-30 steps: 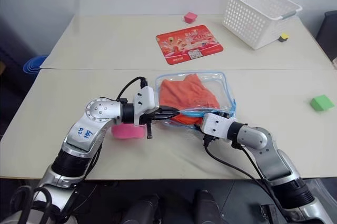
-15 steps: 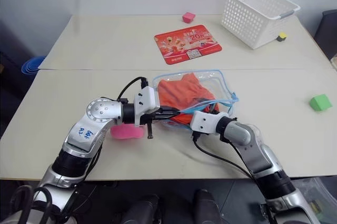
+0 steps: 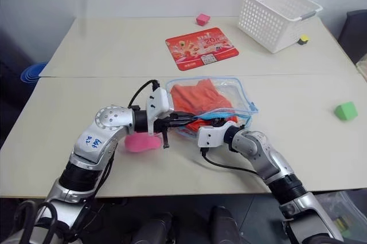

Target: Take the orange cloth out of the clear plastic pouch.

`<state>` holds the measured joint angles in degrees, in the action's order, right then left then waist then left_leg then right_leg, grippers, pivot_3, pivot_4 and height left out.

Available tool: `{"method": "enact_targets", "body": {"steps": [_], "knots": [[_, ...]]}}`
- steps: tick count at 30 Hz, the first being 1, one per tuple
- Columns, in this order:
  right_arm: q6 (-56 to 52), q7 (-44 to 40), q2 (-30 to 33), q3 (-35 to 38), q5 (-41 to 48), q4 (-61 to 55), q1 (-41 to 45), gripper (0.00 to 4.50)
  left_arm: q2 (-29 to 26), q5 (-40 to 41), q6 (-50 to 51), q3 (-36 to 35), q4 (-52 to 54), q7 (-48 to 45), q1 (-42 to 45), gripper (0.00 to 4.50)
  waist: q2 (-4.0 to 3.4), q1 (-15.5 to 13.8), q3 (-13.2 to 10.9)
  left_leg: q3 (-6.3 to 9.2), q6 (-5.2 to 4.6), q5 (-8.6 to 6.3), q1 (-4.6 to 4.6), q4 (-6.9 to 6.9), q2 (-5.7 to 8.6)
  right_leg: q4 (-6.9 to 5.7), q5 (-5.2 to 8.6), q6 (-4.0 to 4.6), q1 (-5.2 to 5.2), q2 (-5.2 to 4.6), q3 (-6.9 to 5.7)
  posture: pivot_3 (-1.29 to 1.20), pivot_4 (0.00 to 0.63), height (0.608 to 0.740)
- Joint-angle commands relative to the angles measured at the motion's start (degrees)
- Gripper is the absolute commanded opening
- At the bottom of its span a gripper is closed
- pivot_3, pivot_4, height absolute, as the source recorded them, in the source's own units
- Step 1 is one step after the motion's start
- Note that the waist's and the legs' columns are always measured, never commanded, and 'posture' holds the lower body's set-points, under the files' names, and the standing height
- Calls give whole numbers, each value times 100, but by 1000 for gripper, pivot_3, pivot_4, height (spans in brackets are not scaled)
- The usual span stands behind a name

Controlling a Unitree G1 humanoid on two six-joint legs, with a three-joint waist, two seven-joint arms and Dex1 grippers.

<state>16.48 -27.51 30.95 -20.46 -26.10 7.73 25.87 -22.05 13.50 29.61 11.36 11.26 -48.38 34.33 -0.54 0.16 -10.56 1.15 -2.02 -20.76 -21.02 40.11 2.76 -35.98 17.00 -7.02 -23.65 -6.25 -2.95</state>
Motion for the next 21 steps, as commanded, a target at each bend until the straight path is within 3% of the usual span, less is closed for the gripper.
{"method": "enact_targets", "body": {"steps": [1,3,9,15,21], "knots": [[35,-148,118,-88,-123,61,-145,463,219,300,227,-280,165,262,252,0,0,-10,0,1,0,0,-2,1,1,0,0,0,0,-1,0,0,150,740],[110,-197,192,-104,-169,-16,-192,27,294,320,319,-323,82,368,326,0,1,-8,0,1,0,0,-1,2,2,0,0,0,0,-1,-1,0,150,740],[599,-359,609,-117,-296,-485,-400,27,298,-10,171,-141,-290,589,433,0,2,-29,1,8,0,0,-2,-1,5,2,0,0,2,-2,-2,0,150,740],[1586,-829,1857,487,374,-1857,-1078,27,35,-927,-578,386,-955,816,362,0,2,-81,0,3,0,0,-6,-5,10,7,0,0,-2,-1,-7,0,150,740],[2713,-1262,3182,866,1044,-2085,-2316,27,-18,-1349,-878,253,-1565,1225,474,0,4,-141,0,-3,0,0,-3,-5,4,9,0,0,1,1,-7,0,150,740]]}}
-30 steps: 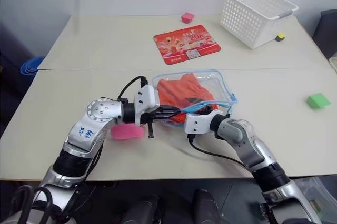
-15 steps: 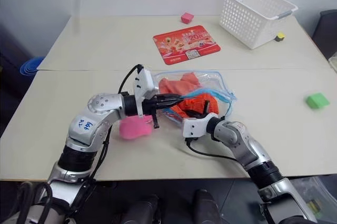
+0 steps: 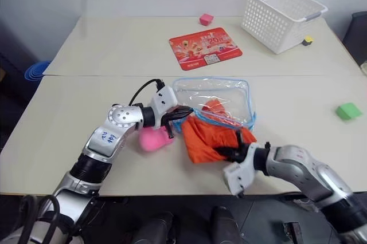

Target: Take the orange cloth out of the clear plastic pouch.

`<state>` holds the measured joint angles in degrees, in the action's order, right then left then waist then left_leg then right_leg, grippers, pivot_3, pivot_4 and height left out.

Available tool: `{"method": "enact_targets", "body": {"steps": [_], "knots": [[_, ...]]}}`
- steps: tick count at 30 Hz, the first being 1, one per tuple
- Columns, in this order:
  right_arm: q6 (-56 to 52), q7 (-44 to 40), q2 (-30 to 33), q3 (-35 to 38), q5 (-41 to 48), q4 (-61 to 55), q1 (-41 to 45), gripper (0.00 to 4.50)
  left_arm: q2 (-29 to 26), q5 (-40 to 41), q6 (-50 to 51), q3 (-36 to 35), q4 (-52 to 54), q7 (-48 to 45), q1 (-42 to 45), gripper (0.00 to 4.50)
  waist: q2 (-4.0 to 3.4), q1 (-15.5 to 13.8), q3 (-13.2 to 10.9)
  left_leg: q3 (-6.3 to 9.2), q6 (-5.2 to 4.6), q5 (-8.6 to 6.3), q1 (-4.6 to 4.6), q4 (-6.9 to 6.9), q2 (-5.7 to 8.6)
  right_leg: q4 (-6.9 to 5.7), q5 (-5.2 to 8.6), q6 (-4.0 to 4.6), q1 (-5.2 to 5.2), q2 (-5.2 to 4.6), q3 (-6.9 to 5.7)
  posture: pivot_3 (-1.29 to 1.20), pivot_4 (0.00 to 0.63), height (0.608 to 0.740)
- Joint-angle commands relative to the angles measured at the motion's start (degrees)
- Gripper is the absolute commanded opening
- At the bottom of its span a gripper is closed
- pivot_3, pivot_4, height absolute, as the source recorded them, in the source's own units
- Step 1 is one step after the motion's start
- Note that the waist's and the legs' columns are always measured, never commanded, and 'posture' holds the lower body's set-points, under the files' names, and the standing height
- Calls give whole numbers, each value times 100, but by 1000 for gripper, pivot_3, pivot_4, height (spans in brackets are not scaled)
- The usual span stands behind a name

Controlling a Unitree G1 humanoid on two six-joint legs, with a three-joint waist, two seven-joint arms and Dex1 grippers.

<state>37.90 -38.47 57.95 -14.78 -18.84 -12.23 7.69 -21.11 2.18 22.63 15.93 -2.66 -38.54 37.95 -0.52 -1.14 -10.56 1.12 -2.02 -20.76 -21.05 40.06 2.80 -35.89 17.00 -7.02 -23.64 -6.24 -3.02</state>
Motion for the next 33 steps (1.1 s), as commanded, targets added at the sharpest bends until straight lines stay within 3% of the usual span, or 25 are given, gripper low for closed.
{"method": "enact_targets", "body": {"steps": [1,4,8,14,19,28,33], "knots": [[686,-137,640,422,290,39,-684,27,-155,-218,-206,-247,-194,228,115,0,1,-19,-1,0,0,0,-1,0,0,1,0,0,0,0,0,0,150,740],[1002,17,947,768,190,504,-1053,27,-295,-166,-227,-357,-141,131,78,0,4,-8,-2,-11,-1,0,-1,2,-4,2,0,0,-1,1,0,0,150,740],[1254,561,1465,1528,-210,2199,-1371,27,-737,261,-21,-620,587,-437,-210,0,4,-12,-2,-11,-1,0,6,2,-4,2,0,-1,4,-2,2,0,150,740],[605,1512,1700,2124,-384,4145,-657,27,-1296,468,144,-639,1550,-937,-695,0,2,-22,-2,-7,-4,1,7,0,0,30,0,0,15,-18,18,0,150,740],[-232,788,1059,2253,923,3460,-459,27,-1242,580,168,-515,1803,-1061,-799,0,0,18,-2,-6,1,0,3,-3,-20,31,1,2,11,-12,16,0,150,740],[-950,255,362,1966,1128,2653,-176,27,-1087,637,225,-246,1934,-1330,-669,0,-7,43,-2,-9,1,0,1,0,-16,6,1,2,5,-9,17,0,150,740],[-1412,-54,346,2102,1327,2737,13,1569,-1395,756,287,-331,2034,-1660,-736,1337,-8,44,-2,-8,1,0,0,0,-16,7,1,2,5,-10,17,0,150,740]]}}
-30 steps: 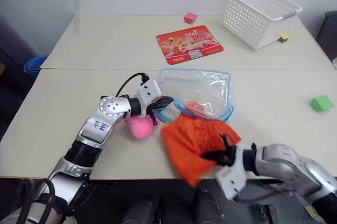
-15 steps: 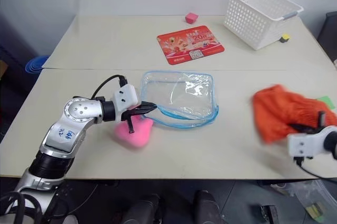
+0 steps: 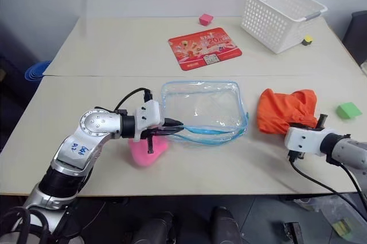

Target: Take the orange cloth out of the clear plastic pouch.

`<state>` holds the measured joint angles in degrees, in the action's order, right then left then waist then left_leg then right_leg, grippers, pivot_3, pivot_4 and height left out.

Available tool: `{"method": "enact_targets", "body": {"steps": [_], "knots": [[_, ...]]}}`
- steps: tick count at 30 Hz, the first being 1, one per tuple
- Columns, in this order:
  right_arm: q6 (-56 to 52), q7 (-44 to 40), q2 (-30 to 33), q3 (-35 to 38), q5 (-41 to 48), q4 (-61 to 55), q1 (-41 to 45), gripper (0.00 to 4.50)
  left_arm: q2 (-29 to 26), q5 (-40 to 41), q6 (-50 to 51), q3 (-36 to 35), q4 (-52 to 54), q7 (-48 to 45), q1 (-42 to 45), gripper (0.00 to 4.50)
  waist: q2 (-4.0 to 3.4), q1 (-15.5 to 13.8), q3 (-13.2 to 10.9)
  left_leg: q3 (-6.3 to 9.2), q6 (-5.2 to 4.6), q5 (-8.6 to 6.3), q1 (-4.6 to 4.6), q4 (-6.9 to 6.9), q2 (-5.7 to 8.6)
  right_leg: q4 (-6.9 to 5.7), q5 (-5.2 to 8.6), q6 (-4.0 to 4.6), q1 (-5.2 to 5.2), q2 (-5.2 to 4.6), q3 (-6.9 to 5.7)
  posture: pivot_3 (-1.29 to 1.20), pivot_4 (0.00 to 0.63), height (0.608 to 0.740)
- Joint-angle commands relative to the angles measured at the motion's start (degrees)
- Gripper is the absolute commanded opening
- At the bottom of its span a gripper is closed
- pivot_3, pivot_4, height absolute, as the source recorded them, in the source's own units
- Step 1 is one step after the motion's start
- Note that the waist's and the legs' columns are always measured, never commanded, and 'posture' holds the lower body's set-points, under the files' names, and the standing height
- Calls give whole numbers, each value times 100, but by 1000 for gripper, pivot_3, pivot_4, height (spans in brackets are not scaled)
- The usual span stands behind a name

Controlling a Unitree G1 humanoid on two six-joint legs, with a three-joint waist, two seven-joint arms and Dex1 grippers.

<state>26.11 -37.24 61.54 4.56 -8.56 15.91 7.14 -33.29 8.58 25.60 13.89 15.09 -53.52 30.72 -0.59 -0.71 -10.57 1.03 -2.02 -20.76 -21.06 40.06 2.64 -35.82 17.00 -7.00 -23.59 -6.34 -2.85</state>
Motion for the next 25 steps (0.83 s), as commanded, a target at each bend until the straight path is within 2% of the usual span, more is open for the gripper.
{"method": "enact_targets", "body": {"steps": [1,4,8,9,10,12,14,19,21,25], "knots": [[-313,-272,-6,229,418,-148,30,1917,-239,137,-17,-153,281,-195,-35,1666,0,-2,0,1,0,0,0,0,0,1,0,0,0,-1,0,0,150,740],[-672,-672,31,453,932,-514,-243,2888,-445,274,35,-235,428,-352,-149,2562,0,-12,0,3,0,0,-1,-1,-1,2,0,0,0,-5,0,0,150,740],[-1873,-1509,135,1208,2221,-1388,-937,4300,-675,734,428,-665,751,-439,-346,3792,-1,-57,-1,7,0,0,-6,-1,-2,7,0,0,0,-9,-2,0,150,740],[-2223,-1791,164,1524,2636,-1627,-1156,4500,-736,991,663,-881,831,-460,-376,4078,-1,-66,-1,7,-1,0,-5,-1,-2,7,0,0,1,-10,-2,0,150,740],[-2687,-1998,181,1875,3034,-1809,-1342,4500,-836,1295,988,-1154,902,-494,-402,4462,-1,-72,-1,7,-1,-1,-4,0,-2,5,0,0,2,-12,-1,0,150,740],[-3710,-2225,237,2614,3671,-1872,-1534,4500,-1160,1926,1477,-1783,914,-736,-467,4462,-1,-68,-1,12,-2,-1,-7,0,-4,6,0,0,3,-14,-2,0,150,740],[-4300,-2377,329,3242,3951,-1551,-1552,4500,-1560,2351,1738,-2395,689,-985,-495,4462,-1,-57,-2,12,-2,-2,-3,0,-5,10,0,0,7,-16,-3,0,150,740],[-5468,-2642,718,4093,4092,-222,-1452,4500,-2413,2711,1772,-3450,-381,-1486,-554,4462,-1,-47,-1,11,0,-3,5,-6,-6,23,4,8,7,-16,-3,0,150,740],[-5587,-3072,874,4266,4042,298,-1574,4500,-2781,2638,1574,-3687,-945,-1740,-557,4462,-1,-46,-2,9,-1,-4,4,-9,-5,28,4,9,6,-16,-3,0,150,740],[-5393,-3521,1070,4165,3826,1064,-1567,4500,-3189,2231,837,-3567,-1780,-1973,-478,4462,-2,-43,-2,5,-6,-7,6,-16,-2,29,5,9,4,-18,-1,0,150,740]]}}
